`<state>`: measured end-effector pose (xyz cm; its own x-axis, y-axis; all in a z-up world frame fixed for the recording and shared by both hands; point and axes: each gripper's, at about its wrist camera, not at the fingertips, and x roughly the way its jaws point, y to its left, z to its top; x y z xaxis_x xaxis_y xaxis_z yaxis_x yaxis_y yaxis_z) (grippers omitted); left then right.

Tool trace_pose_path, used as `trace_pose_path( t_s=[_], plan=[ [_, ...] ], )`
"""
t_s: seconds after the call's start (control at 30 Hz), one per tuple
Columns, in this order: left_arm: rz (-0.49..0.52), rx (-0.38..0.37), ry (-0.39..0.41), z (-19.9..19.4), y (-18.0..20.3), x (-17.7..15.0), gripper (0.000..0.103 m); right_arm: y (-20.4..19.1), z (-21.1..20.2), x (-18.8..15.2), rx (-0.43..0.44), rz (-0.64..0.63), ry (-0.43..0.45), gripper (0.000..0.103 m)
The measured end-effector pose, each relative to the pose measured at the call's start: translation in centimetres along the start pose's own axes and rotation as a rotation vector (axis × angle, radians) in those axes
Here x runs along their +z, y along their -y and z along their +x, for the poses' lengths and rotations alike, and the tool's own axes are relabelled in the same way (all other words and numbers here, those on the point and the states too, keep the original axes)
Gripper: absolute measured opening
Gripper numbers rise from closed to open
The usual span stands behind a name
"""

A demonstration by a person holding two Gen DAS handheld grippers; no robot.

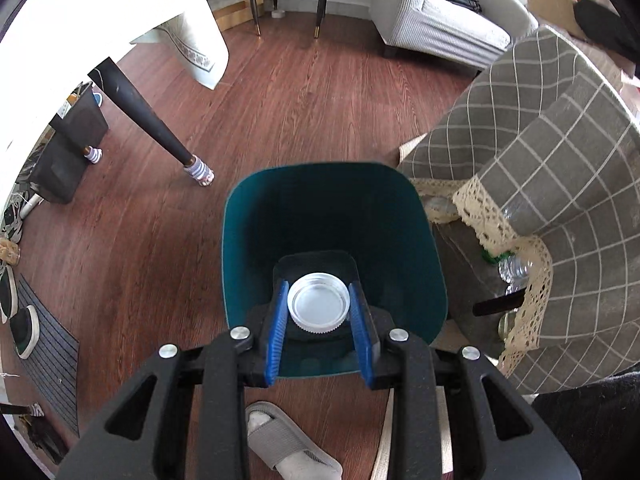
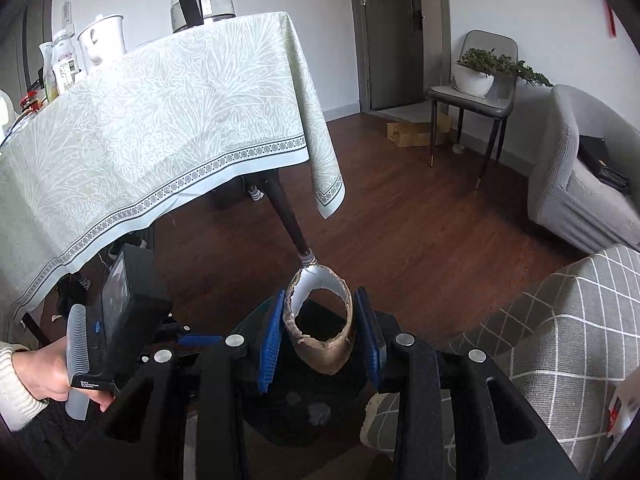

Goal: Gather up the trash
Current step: 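Open the left tool to drop the lid while the right tool releases the tape roll into the bin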

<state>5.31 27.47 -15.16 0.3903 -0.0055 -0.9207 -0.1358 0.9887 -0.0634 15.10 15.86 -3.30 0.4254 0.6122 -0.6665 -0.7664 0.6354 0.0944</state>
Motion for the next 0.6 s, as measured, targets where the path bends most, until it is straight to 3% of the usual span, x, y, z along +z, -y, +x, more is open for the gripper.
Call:
trace_pose_path(
  t_s=[0.1, 0.23, 0.3, 0.43, 0.6],
  plan=[
    [0.001, 0.007, -0.021, 0.6, -0.2, -0.5, 0.033, -0.3, 0.6, 0.1, 0.004, 0.000, -0.008, 0.035],
    [-0.020, -0.001, -0.027, 0.8, -0.9, -0.9, 0.048, -0.6, 1.6, 0.0, 0.009, -0.004, -0.027, 0.035],
    [-0.023, -0.002, -0.018, 0.6, -1.2, -1.1, 0.049, -0.8, 2.2, -0.1, 0.012, -0.003, -0.043, 0.035],
    [-0.033, 0.009, 0.007, 0.1, -1.5, -1.1, 0.062, -1.3, 3.5, -0.5, 0.018, -0.009, -0.076, 0.035],
    [-0.044, 0.000, 0.045, -1.0, -1.9, -0.7, 0.064, -1.5, 5.6, -1.2, 0.030, 0.006, -0.126, 0.035]
  ],
)
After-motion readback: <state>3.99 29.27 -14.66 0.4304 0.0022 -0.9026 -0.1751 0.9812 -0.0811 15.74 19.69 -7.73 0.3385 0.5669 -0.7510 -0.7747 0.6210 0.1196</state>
